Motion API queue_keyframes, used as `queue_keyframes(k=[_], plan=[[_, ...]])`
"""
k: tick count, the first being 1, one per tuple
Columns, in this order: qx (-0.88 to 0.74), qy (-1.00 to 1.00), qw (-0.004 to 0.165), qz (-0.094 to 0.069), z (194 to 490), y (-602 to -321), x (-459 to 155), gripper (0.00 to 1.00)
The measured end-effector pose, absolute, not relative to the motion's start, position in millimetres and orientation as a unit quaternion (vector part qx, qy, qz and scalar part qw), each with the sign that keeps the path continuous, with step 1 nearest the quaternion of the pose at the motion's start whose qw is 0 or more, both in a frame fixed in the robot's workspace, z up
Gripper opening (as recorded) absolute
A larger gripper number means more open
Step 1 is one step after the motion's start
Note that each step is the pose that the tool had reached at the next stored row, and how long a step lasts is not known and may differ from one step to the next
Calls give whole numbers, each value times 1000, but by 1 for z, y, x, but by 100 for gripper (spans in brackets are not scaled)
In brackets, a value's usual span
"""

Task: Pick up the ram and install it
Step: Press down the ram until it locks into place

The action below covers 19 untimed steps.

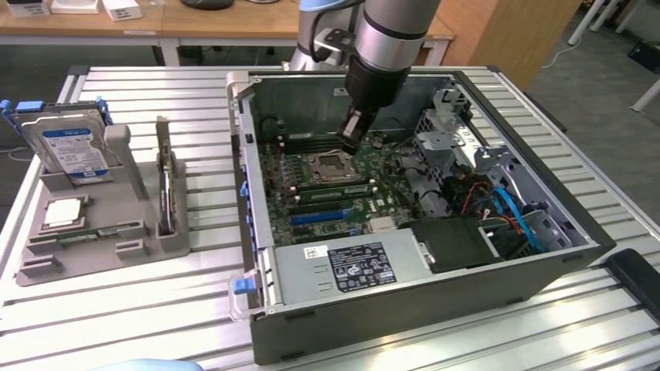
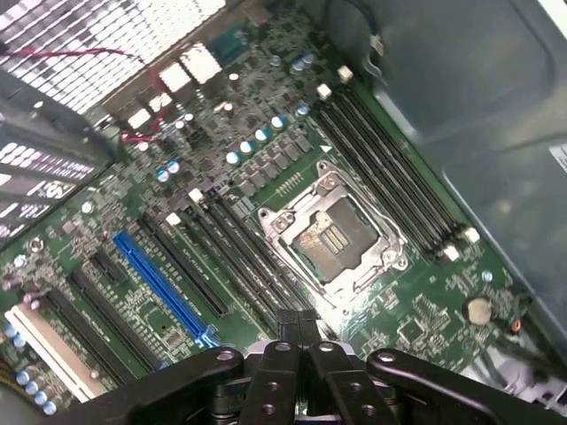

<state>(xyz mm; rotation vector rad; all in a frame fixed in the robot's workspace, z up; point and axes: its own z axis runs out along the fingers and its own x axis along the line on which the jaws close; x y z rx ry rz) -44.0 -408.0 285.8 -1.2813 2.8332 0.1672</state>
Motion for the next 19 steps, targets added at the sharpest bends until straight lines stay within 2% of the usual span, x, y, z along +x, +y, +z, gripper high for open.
queue_keyframes(k=[19], plan=[[-284, 958, 18, 45, 286, -408, -44, 10]])
